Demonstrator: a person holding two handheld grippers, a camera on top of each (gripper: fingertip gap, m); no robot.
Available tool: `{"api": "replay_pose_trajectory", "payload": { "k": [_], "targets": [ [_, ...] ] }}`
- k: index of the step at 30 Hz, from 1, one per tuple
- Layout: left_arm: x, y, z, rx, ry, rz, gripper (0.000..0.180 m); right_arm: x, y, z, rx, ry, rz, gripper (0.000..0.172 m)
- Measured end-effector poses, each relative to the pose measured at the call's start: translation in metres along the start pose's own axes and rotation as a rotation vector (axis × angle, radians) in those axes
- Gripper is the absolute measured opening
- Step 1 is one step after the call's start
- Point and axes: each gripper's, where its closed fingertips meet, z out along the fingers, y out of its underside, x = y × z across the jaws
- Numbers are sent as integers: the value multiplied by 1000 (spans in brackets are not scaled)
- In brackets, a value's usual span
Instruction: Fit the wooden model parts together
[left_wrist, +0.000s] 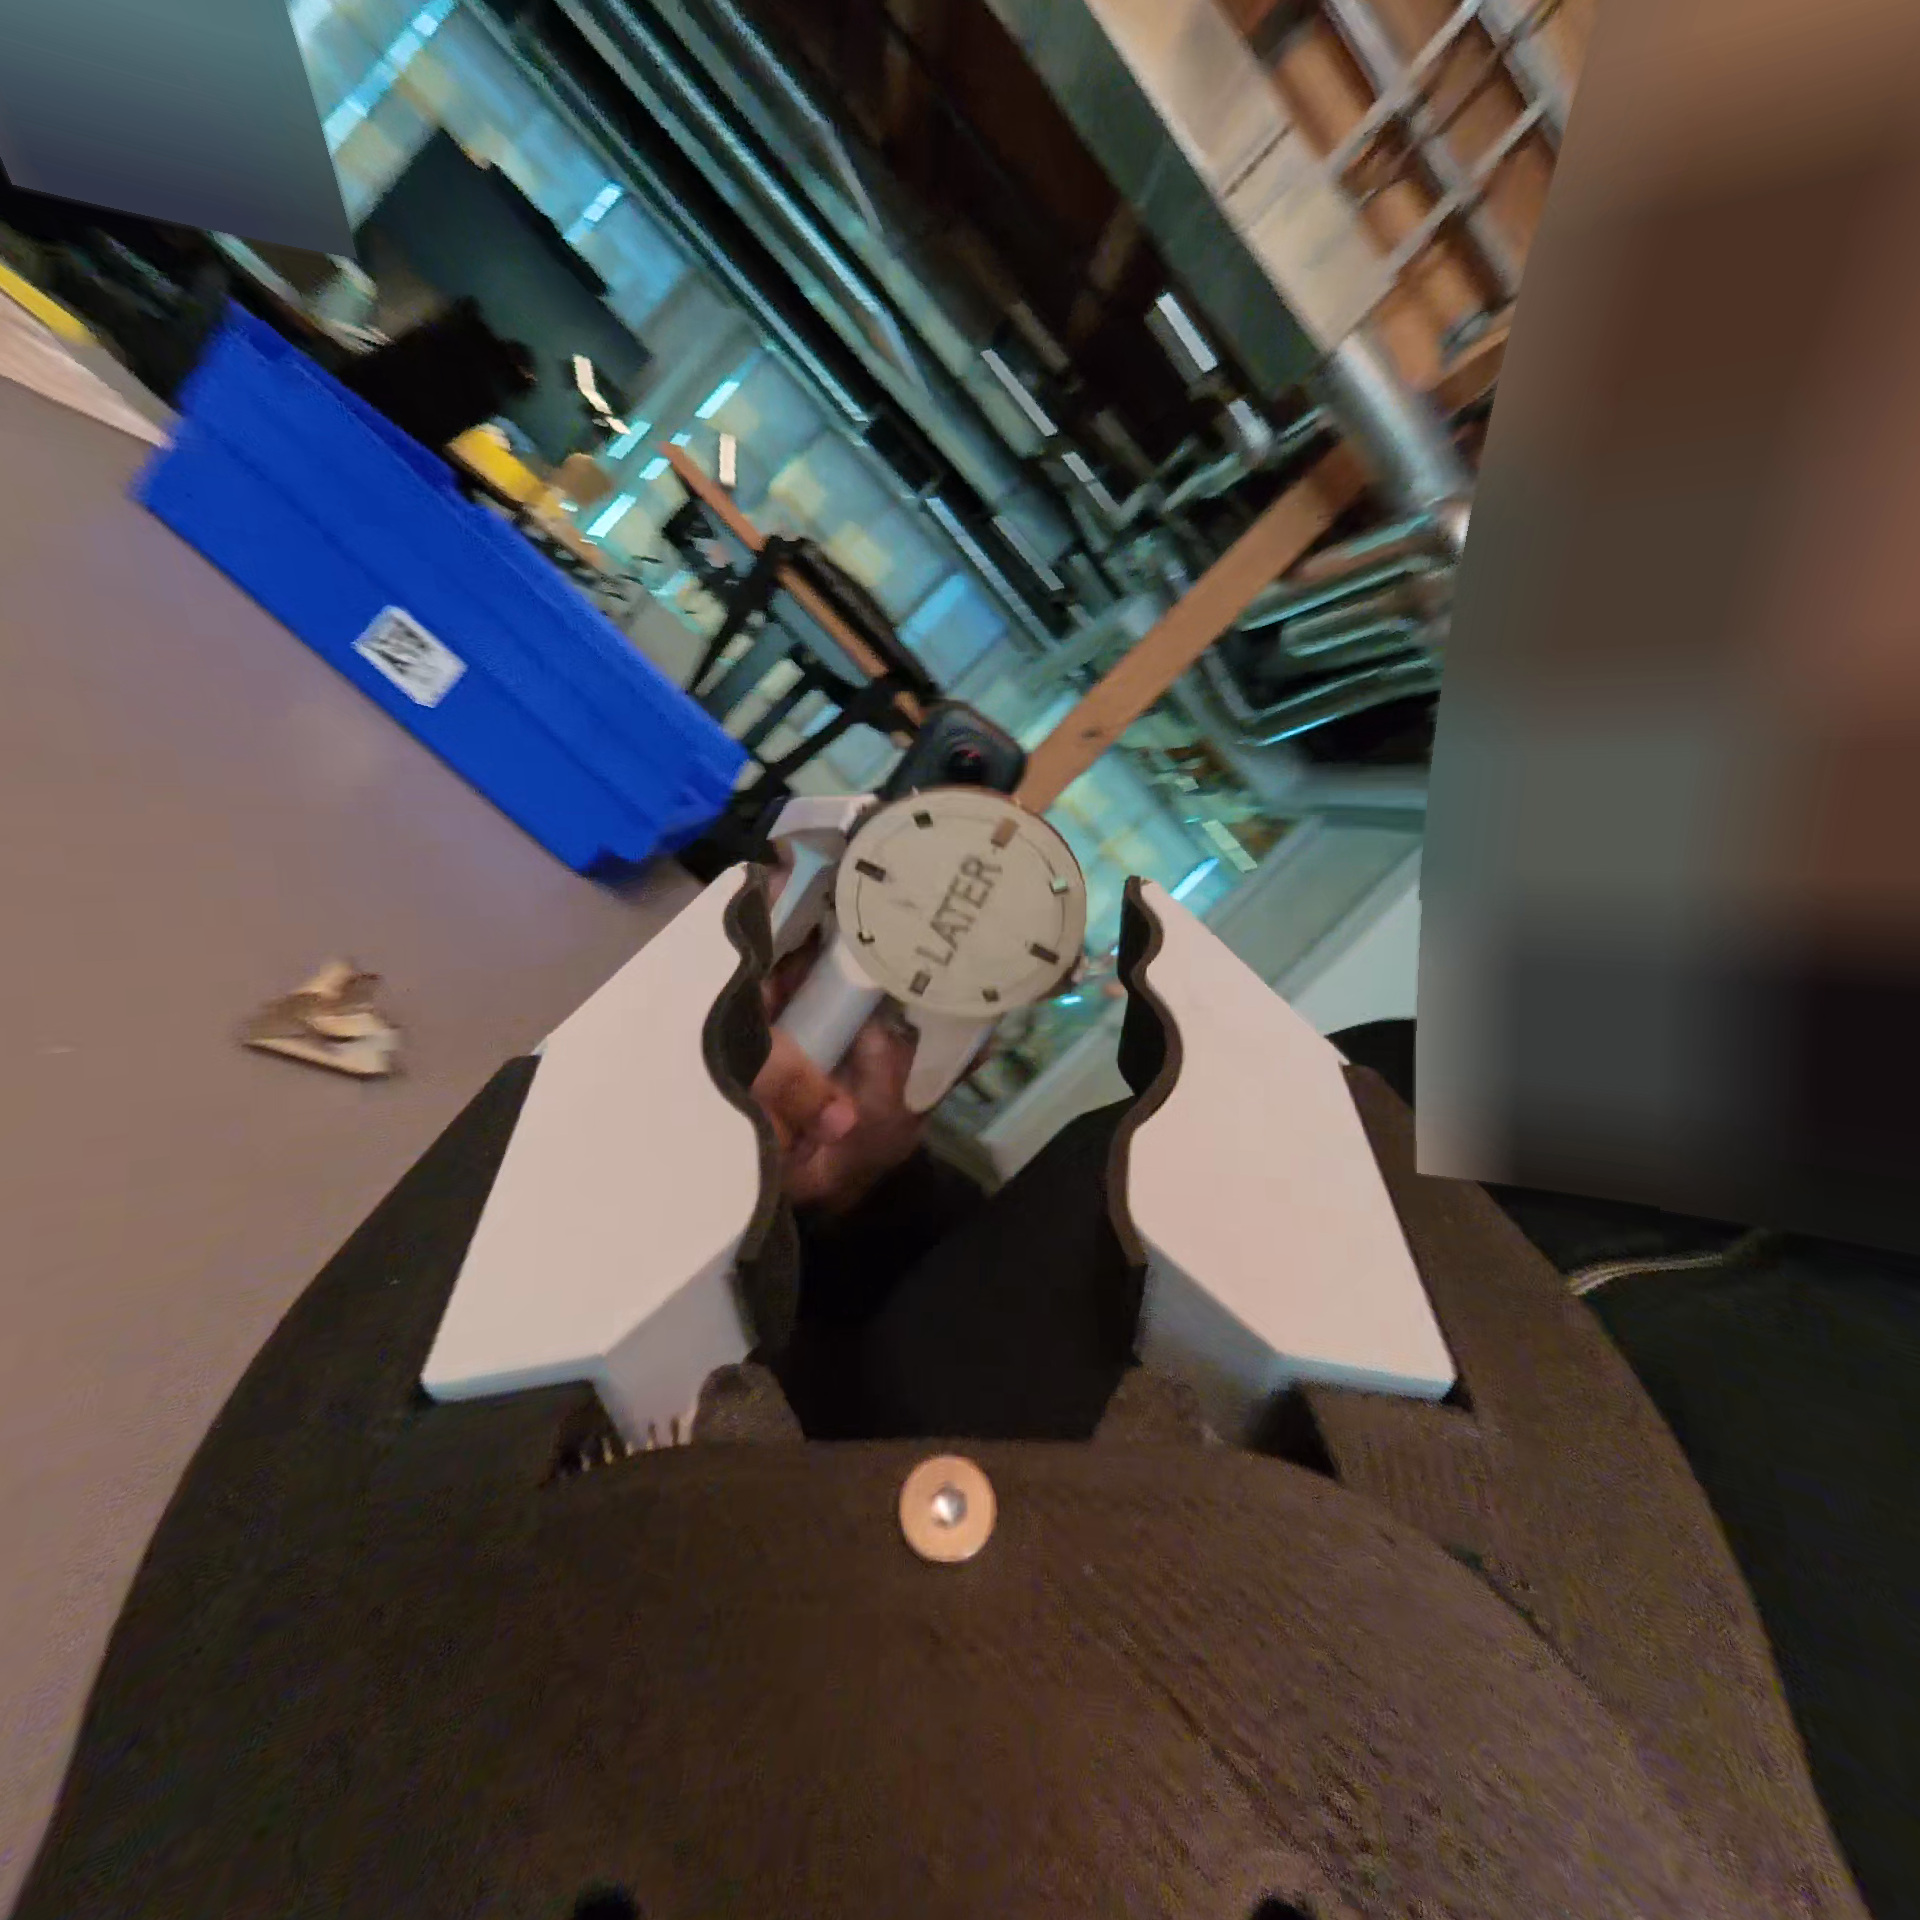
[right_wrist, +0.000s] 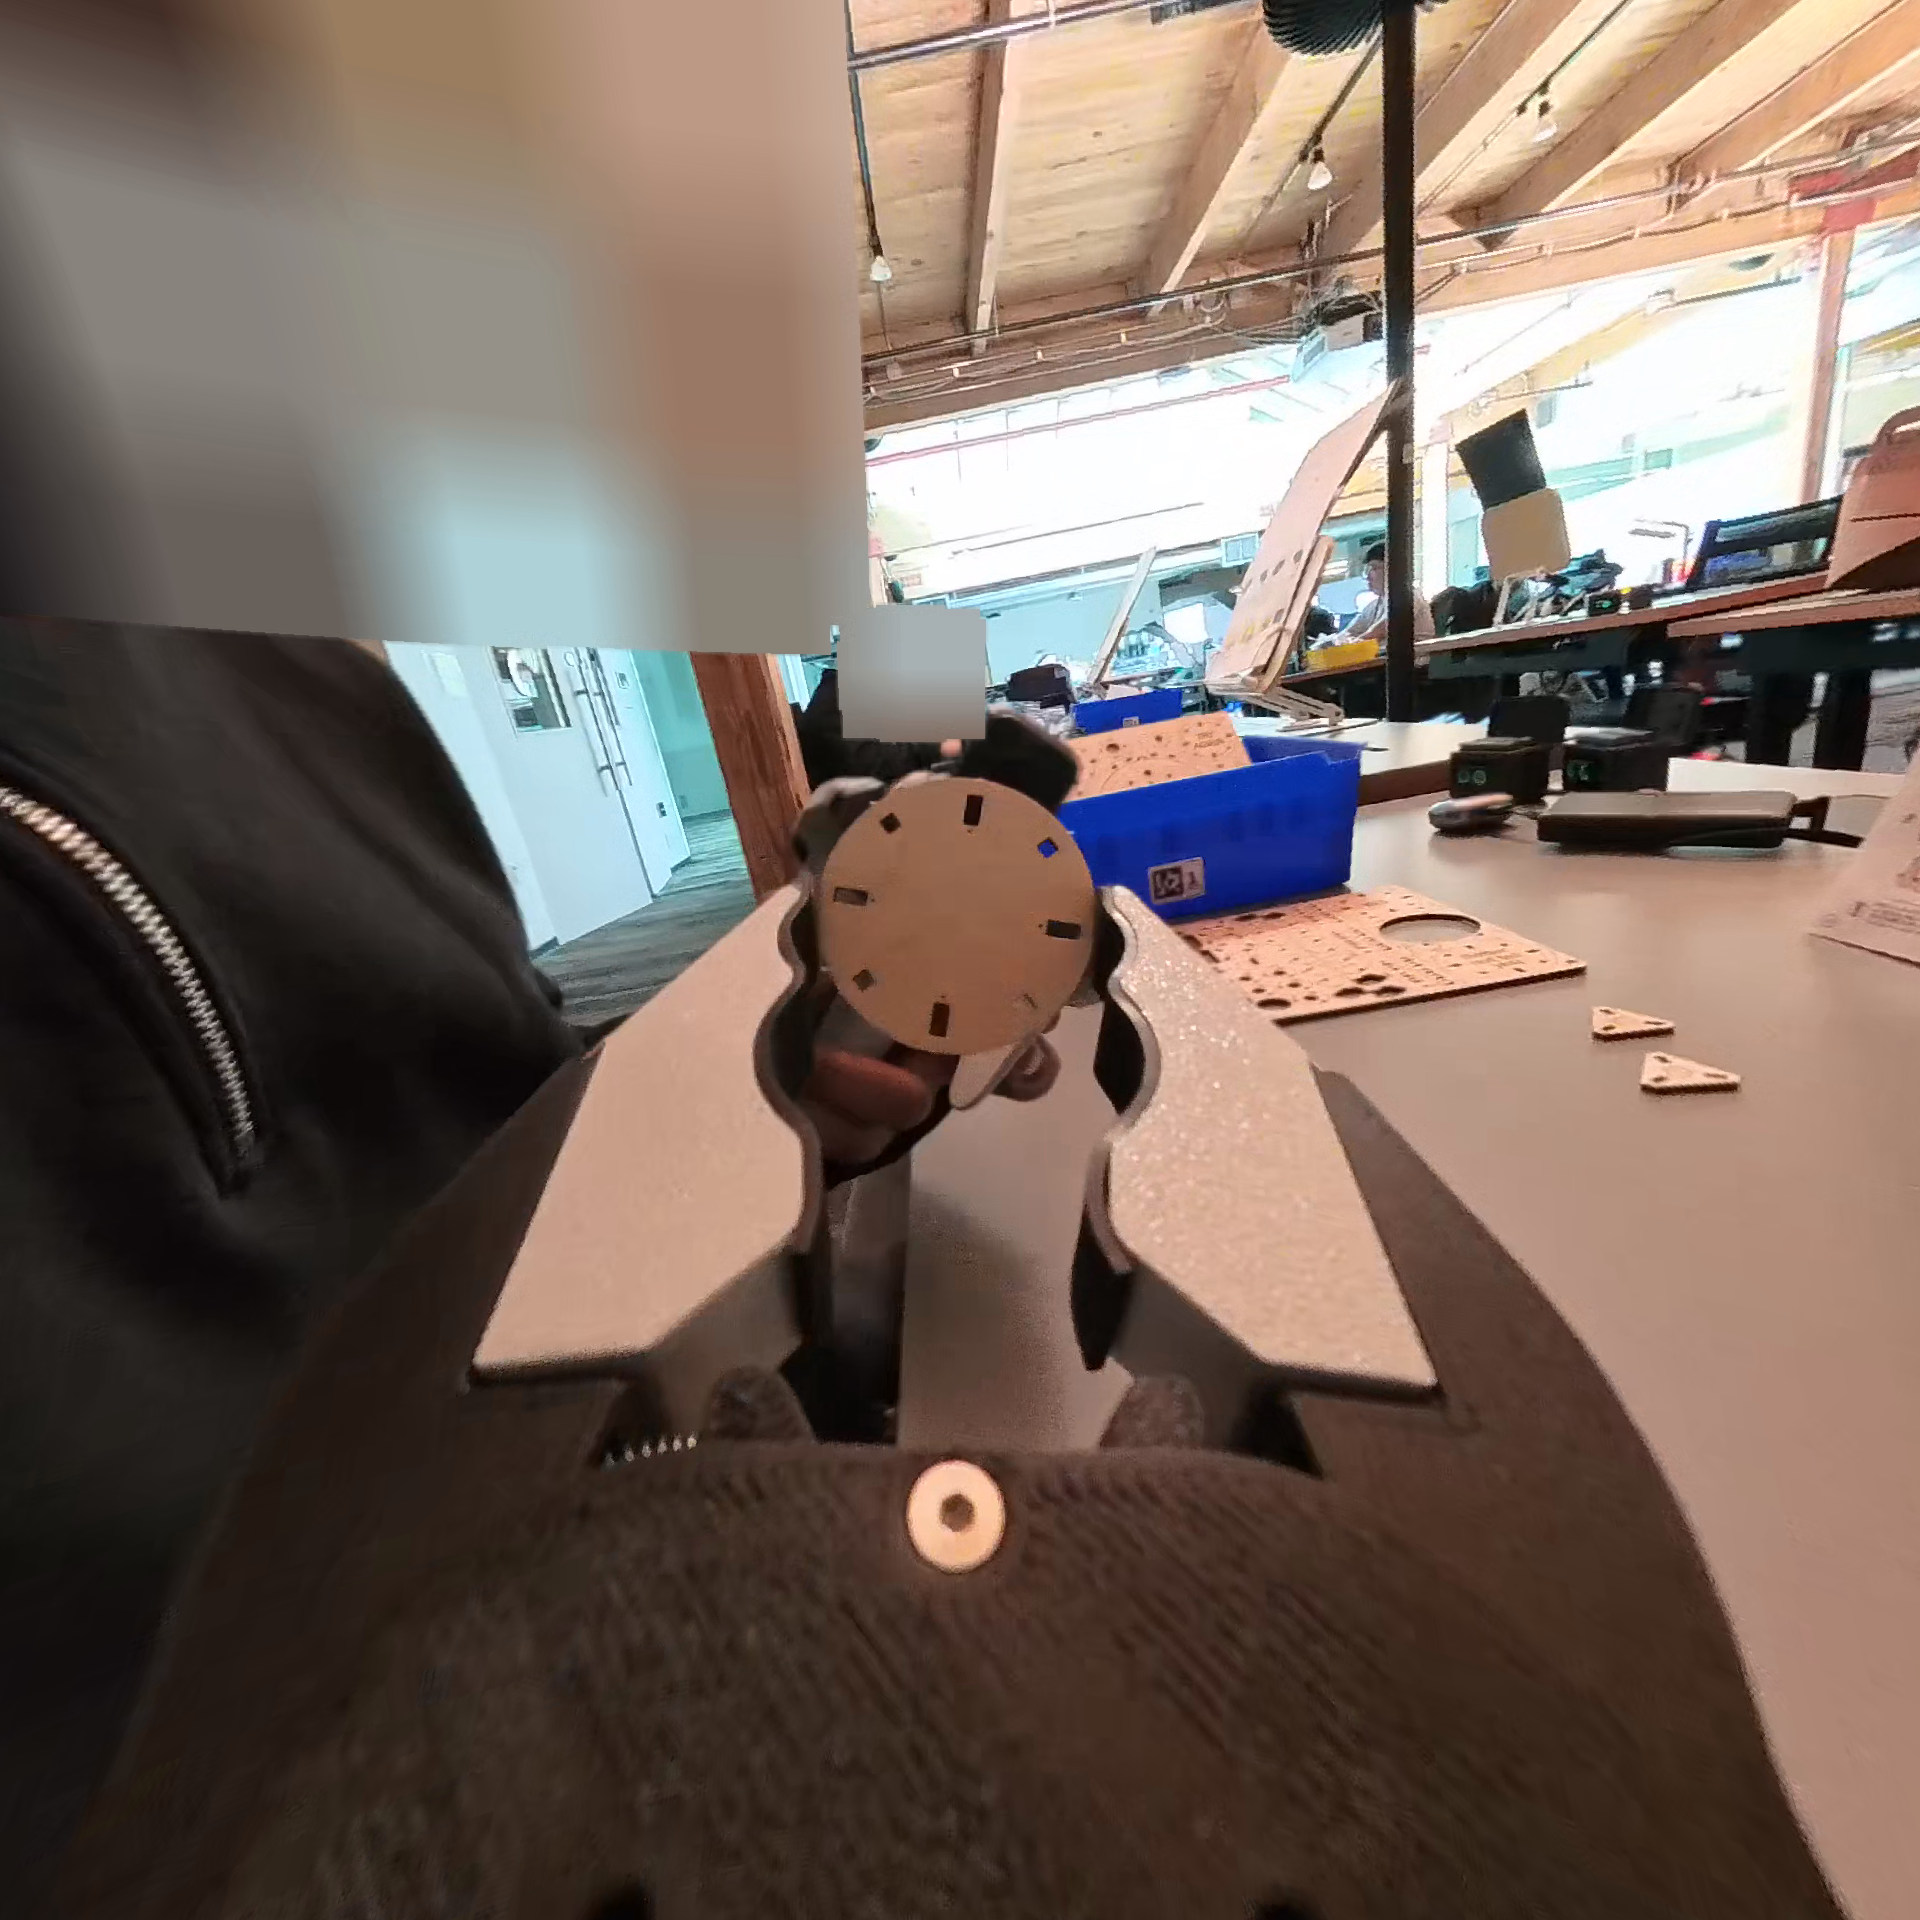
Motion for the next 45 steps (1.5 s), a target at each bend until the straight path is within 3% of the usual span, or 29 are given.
{"api": "replay_pose_trajectory", "payload": {
  "k": [6, 13, 16, 19, 21, 23, 25, 32, 38, 45],
  "targets": [
    [6, 10, 19, 3, 192, -237, 62, -24, -2, -5, -10, -178, 119, 51],
    [2, 24, 21, -25, 234, -328, 53, -29, 4, -8, -2, -288, 265, 51],
    [-6, 22, 18, -8, 220, -358, 46, -18, 9, -9, -5, -251, 286, 51],
    [-17, 18, 14, 15, 186, -372, 12, -3, 10, -12, -5, -188, 312, 51],
    [-28, 8, 9, 77, 143, -384, 9, 7, 10, -17, -8, -137, 328, 48],
    [-36, -7, 0, 161, 122, -387, 6, 19, 4, -24, 19, -76, 324, 17],
    [-47, -7, -2, 152, 30, -351, 3, 39, 2, -34, 29, 47, 318, 5],
    [-64, -2, 5, 77, -196, -173, 2, 67, 4, -60, -45, 257, 281, 13],
    [-65, 11, 19, 8, -202, -175, 2, 63, 21, -54, -132, 216, 362, 32],
    [-68, 15, 21, -4, -204, -189, 2, 63, 24, -56, -131, 197, 425, 13]
  ]
}}
